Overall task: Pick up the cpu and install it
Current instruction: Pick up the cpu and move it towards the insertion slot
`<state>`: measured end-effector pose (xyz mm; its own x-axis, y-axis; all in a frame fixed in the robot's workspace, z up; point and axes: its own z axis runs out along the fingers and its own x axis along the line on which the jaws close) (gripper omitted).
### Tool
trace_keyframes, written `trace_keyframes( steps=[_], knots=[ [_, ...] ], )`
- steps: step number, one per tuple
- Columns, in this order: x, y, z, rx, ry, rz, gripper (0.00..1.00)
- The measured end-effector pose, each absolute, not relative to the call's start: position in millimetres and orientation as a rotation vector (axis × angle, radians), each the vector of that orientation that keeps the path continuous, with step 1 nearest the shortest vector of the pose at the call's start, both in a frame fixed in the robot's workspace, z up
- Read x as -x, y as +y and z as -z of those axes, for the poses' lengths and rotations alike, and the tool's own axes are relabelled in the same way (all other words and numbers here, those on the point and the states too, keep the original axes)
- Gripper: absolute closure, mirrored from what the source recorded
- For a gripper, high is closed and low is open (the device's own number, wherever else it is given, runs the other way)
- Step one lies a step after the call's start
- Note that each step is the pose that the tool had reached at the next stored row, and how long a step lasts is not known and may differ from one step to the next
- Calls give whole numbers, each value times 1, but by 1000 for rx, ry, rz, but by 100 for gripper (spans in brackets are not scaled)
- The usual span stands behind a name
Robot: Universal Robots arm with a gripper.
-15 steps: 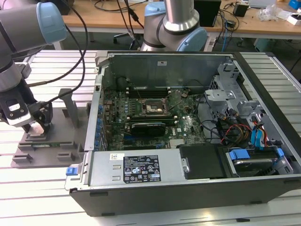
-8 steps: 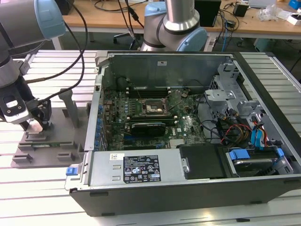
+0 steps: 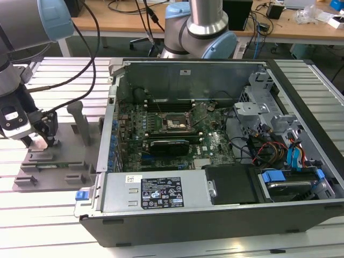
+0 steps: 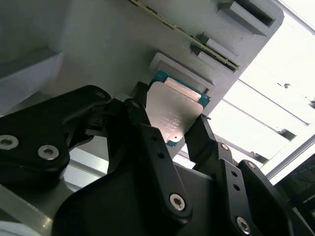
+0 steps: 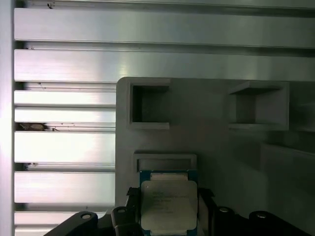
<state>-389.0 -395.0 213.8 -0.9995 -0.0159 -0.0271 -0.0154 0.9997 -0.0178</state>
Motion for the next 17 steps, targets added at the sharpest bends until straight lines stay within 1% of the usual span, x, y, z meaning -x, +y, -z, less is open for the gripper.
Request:
trace_keyframes(
  steps=[17],
  knots=[
    [389,-395,-228,25,3114,28,45]
  ],
)
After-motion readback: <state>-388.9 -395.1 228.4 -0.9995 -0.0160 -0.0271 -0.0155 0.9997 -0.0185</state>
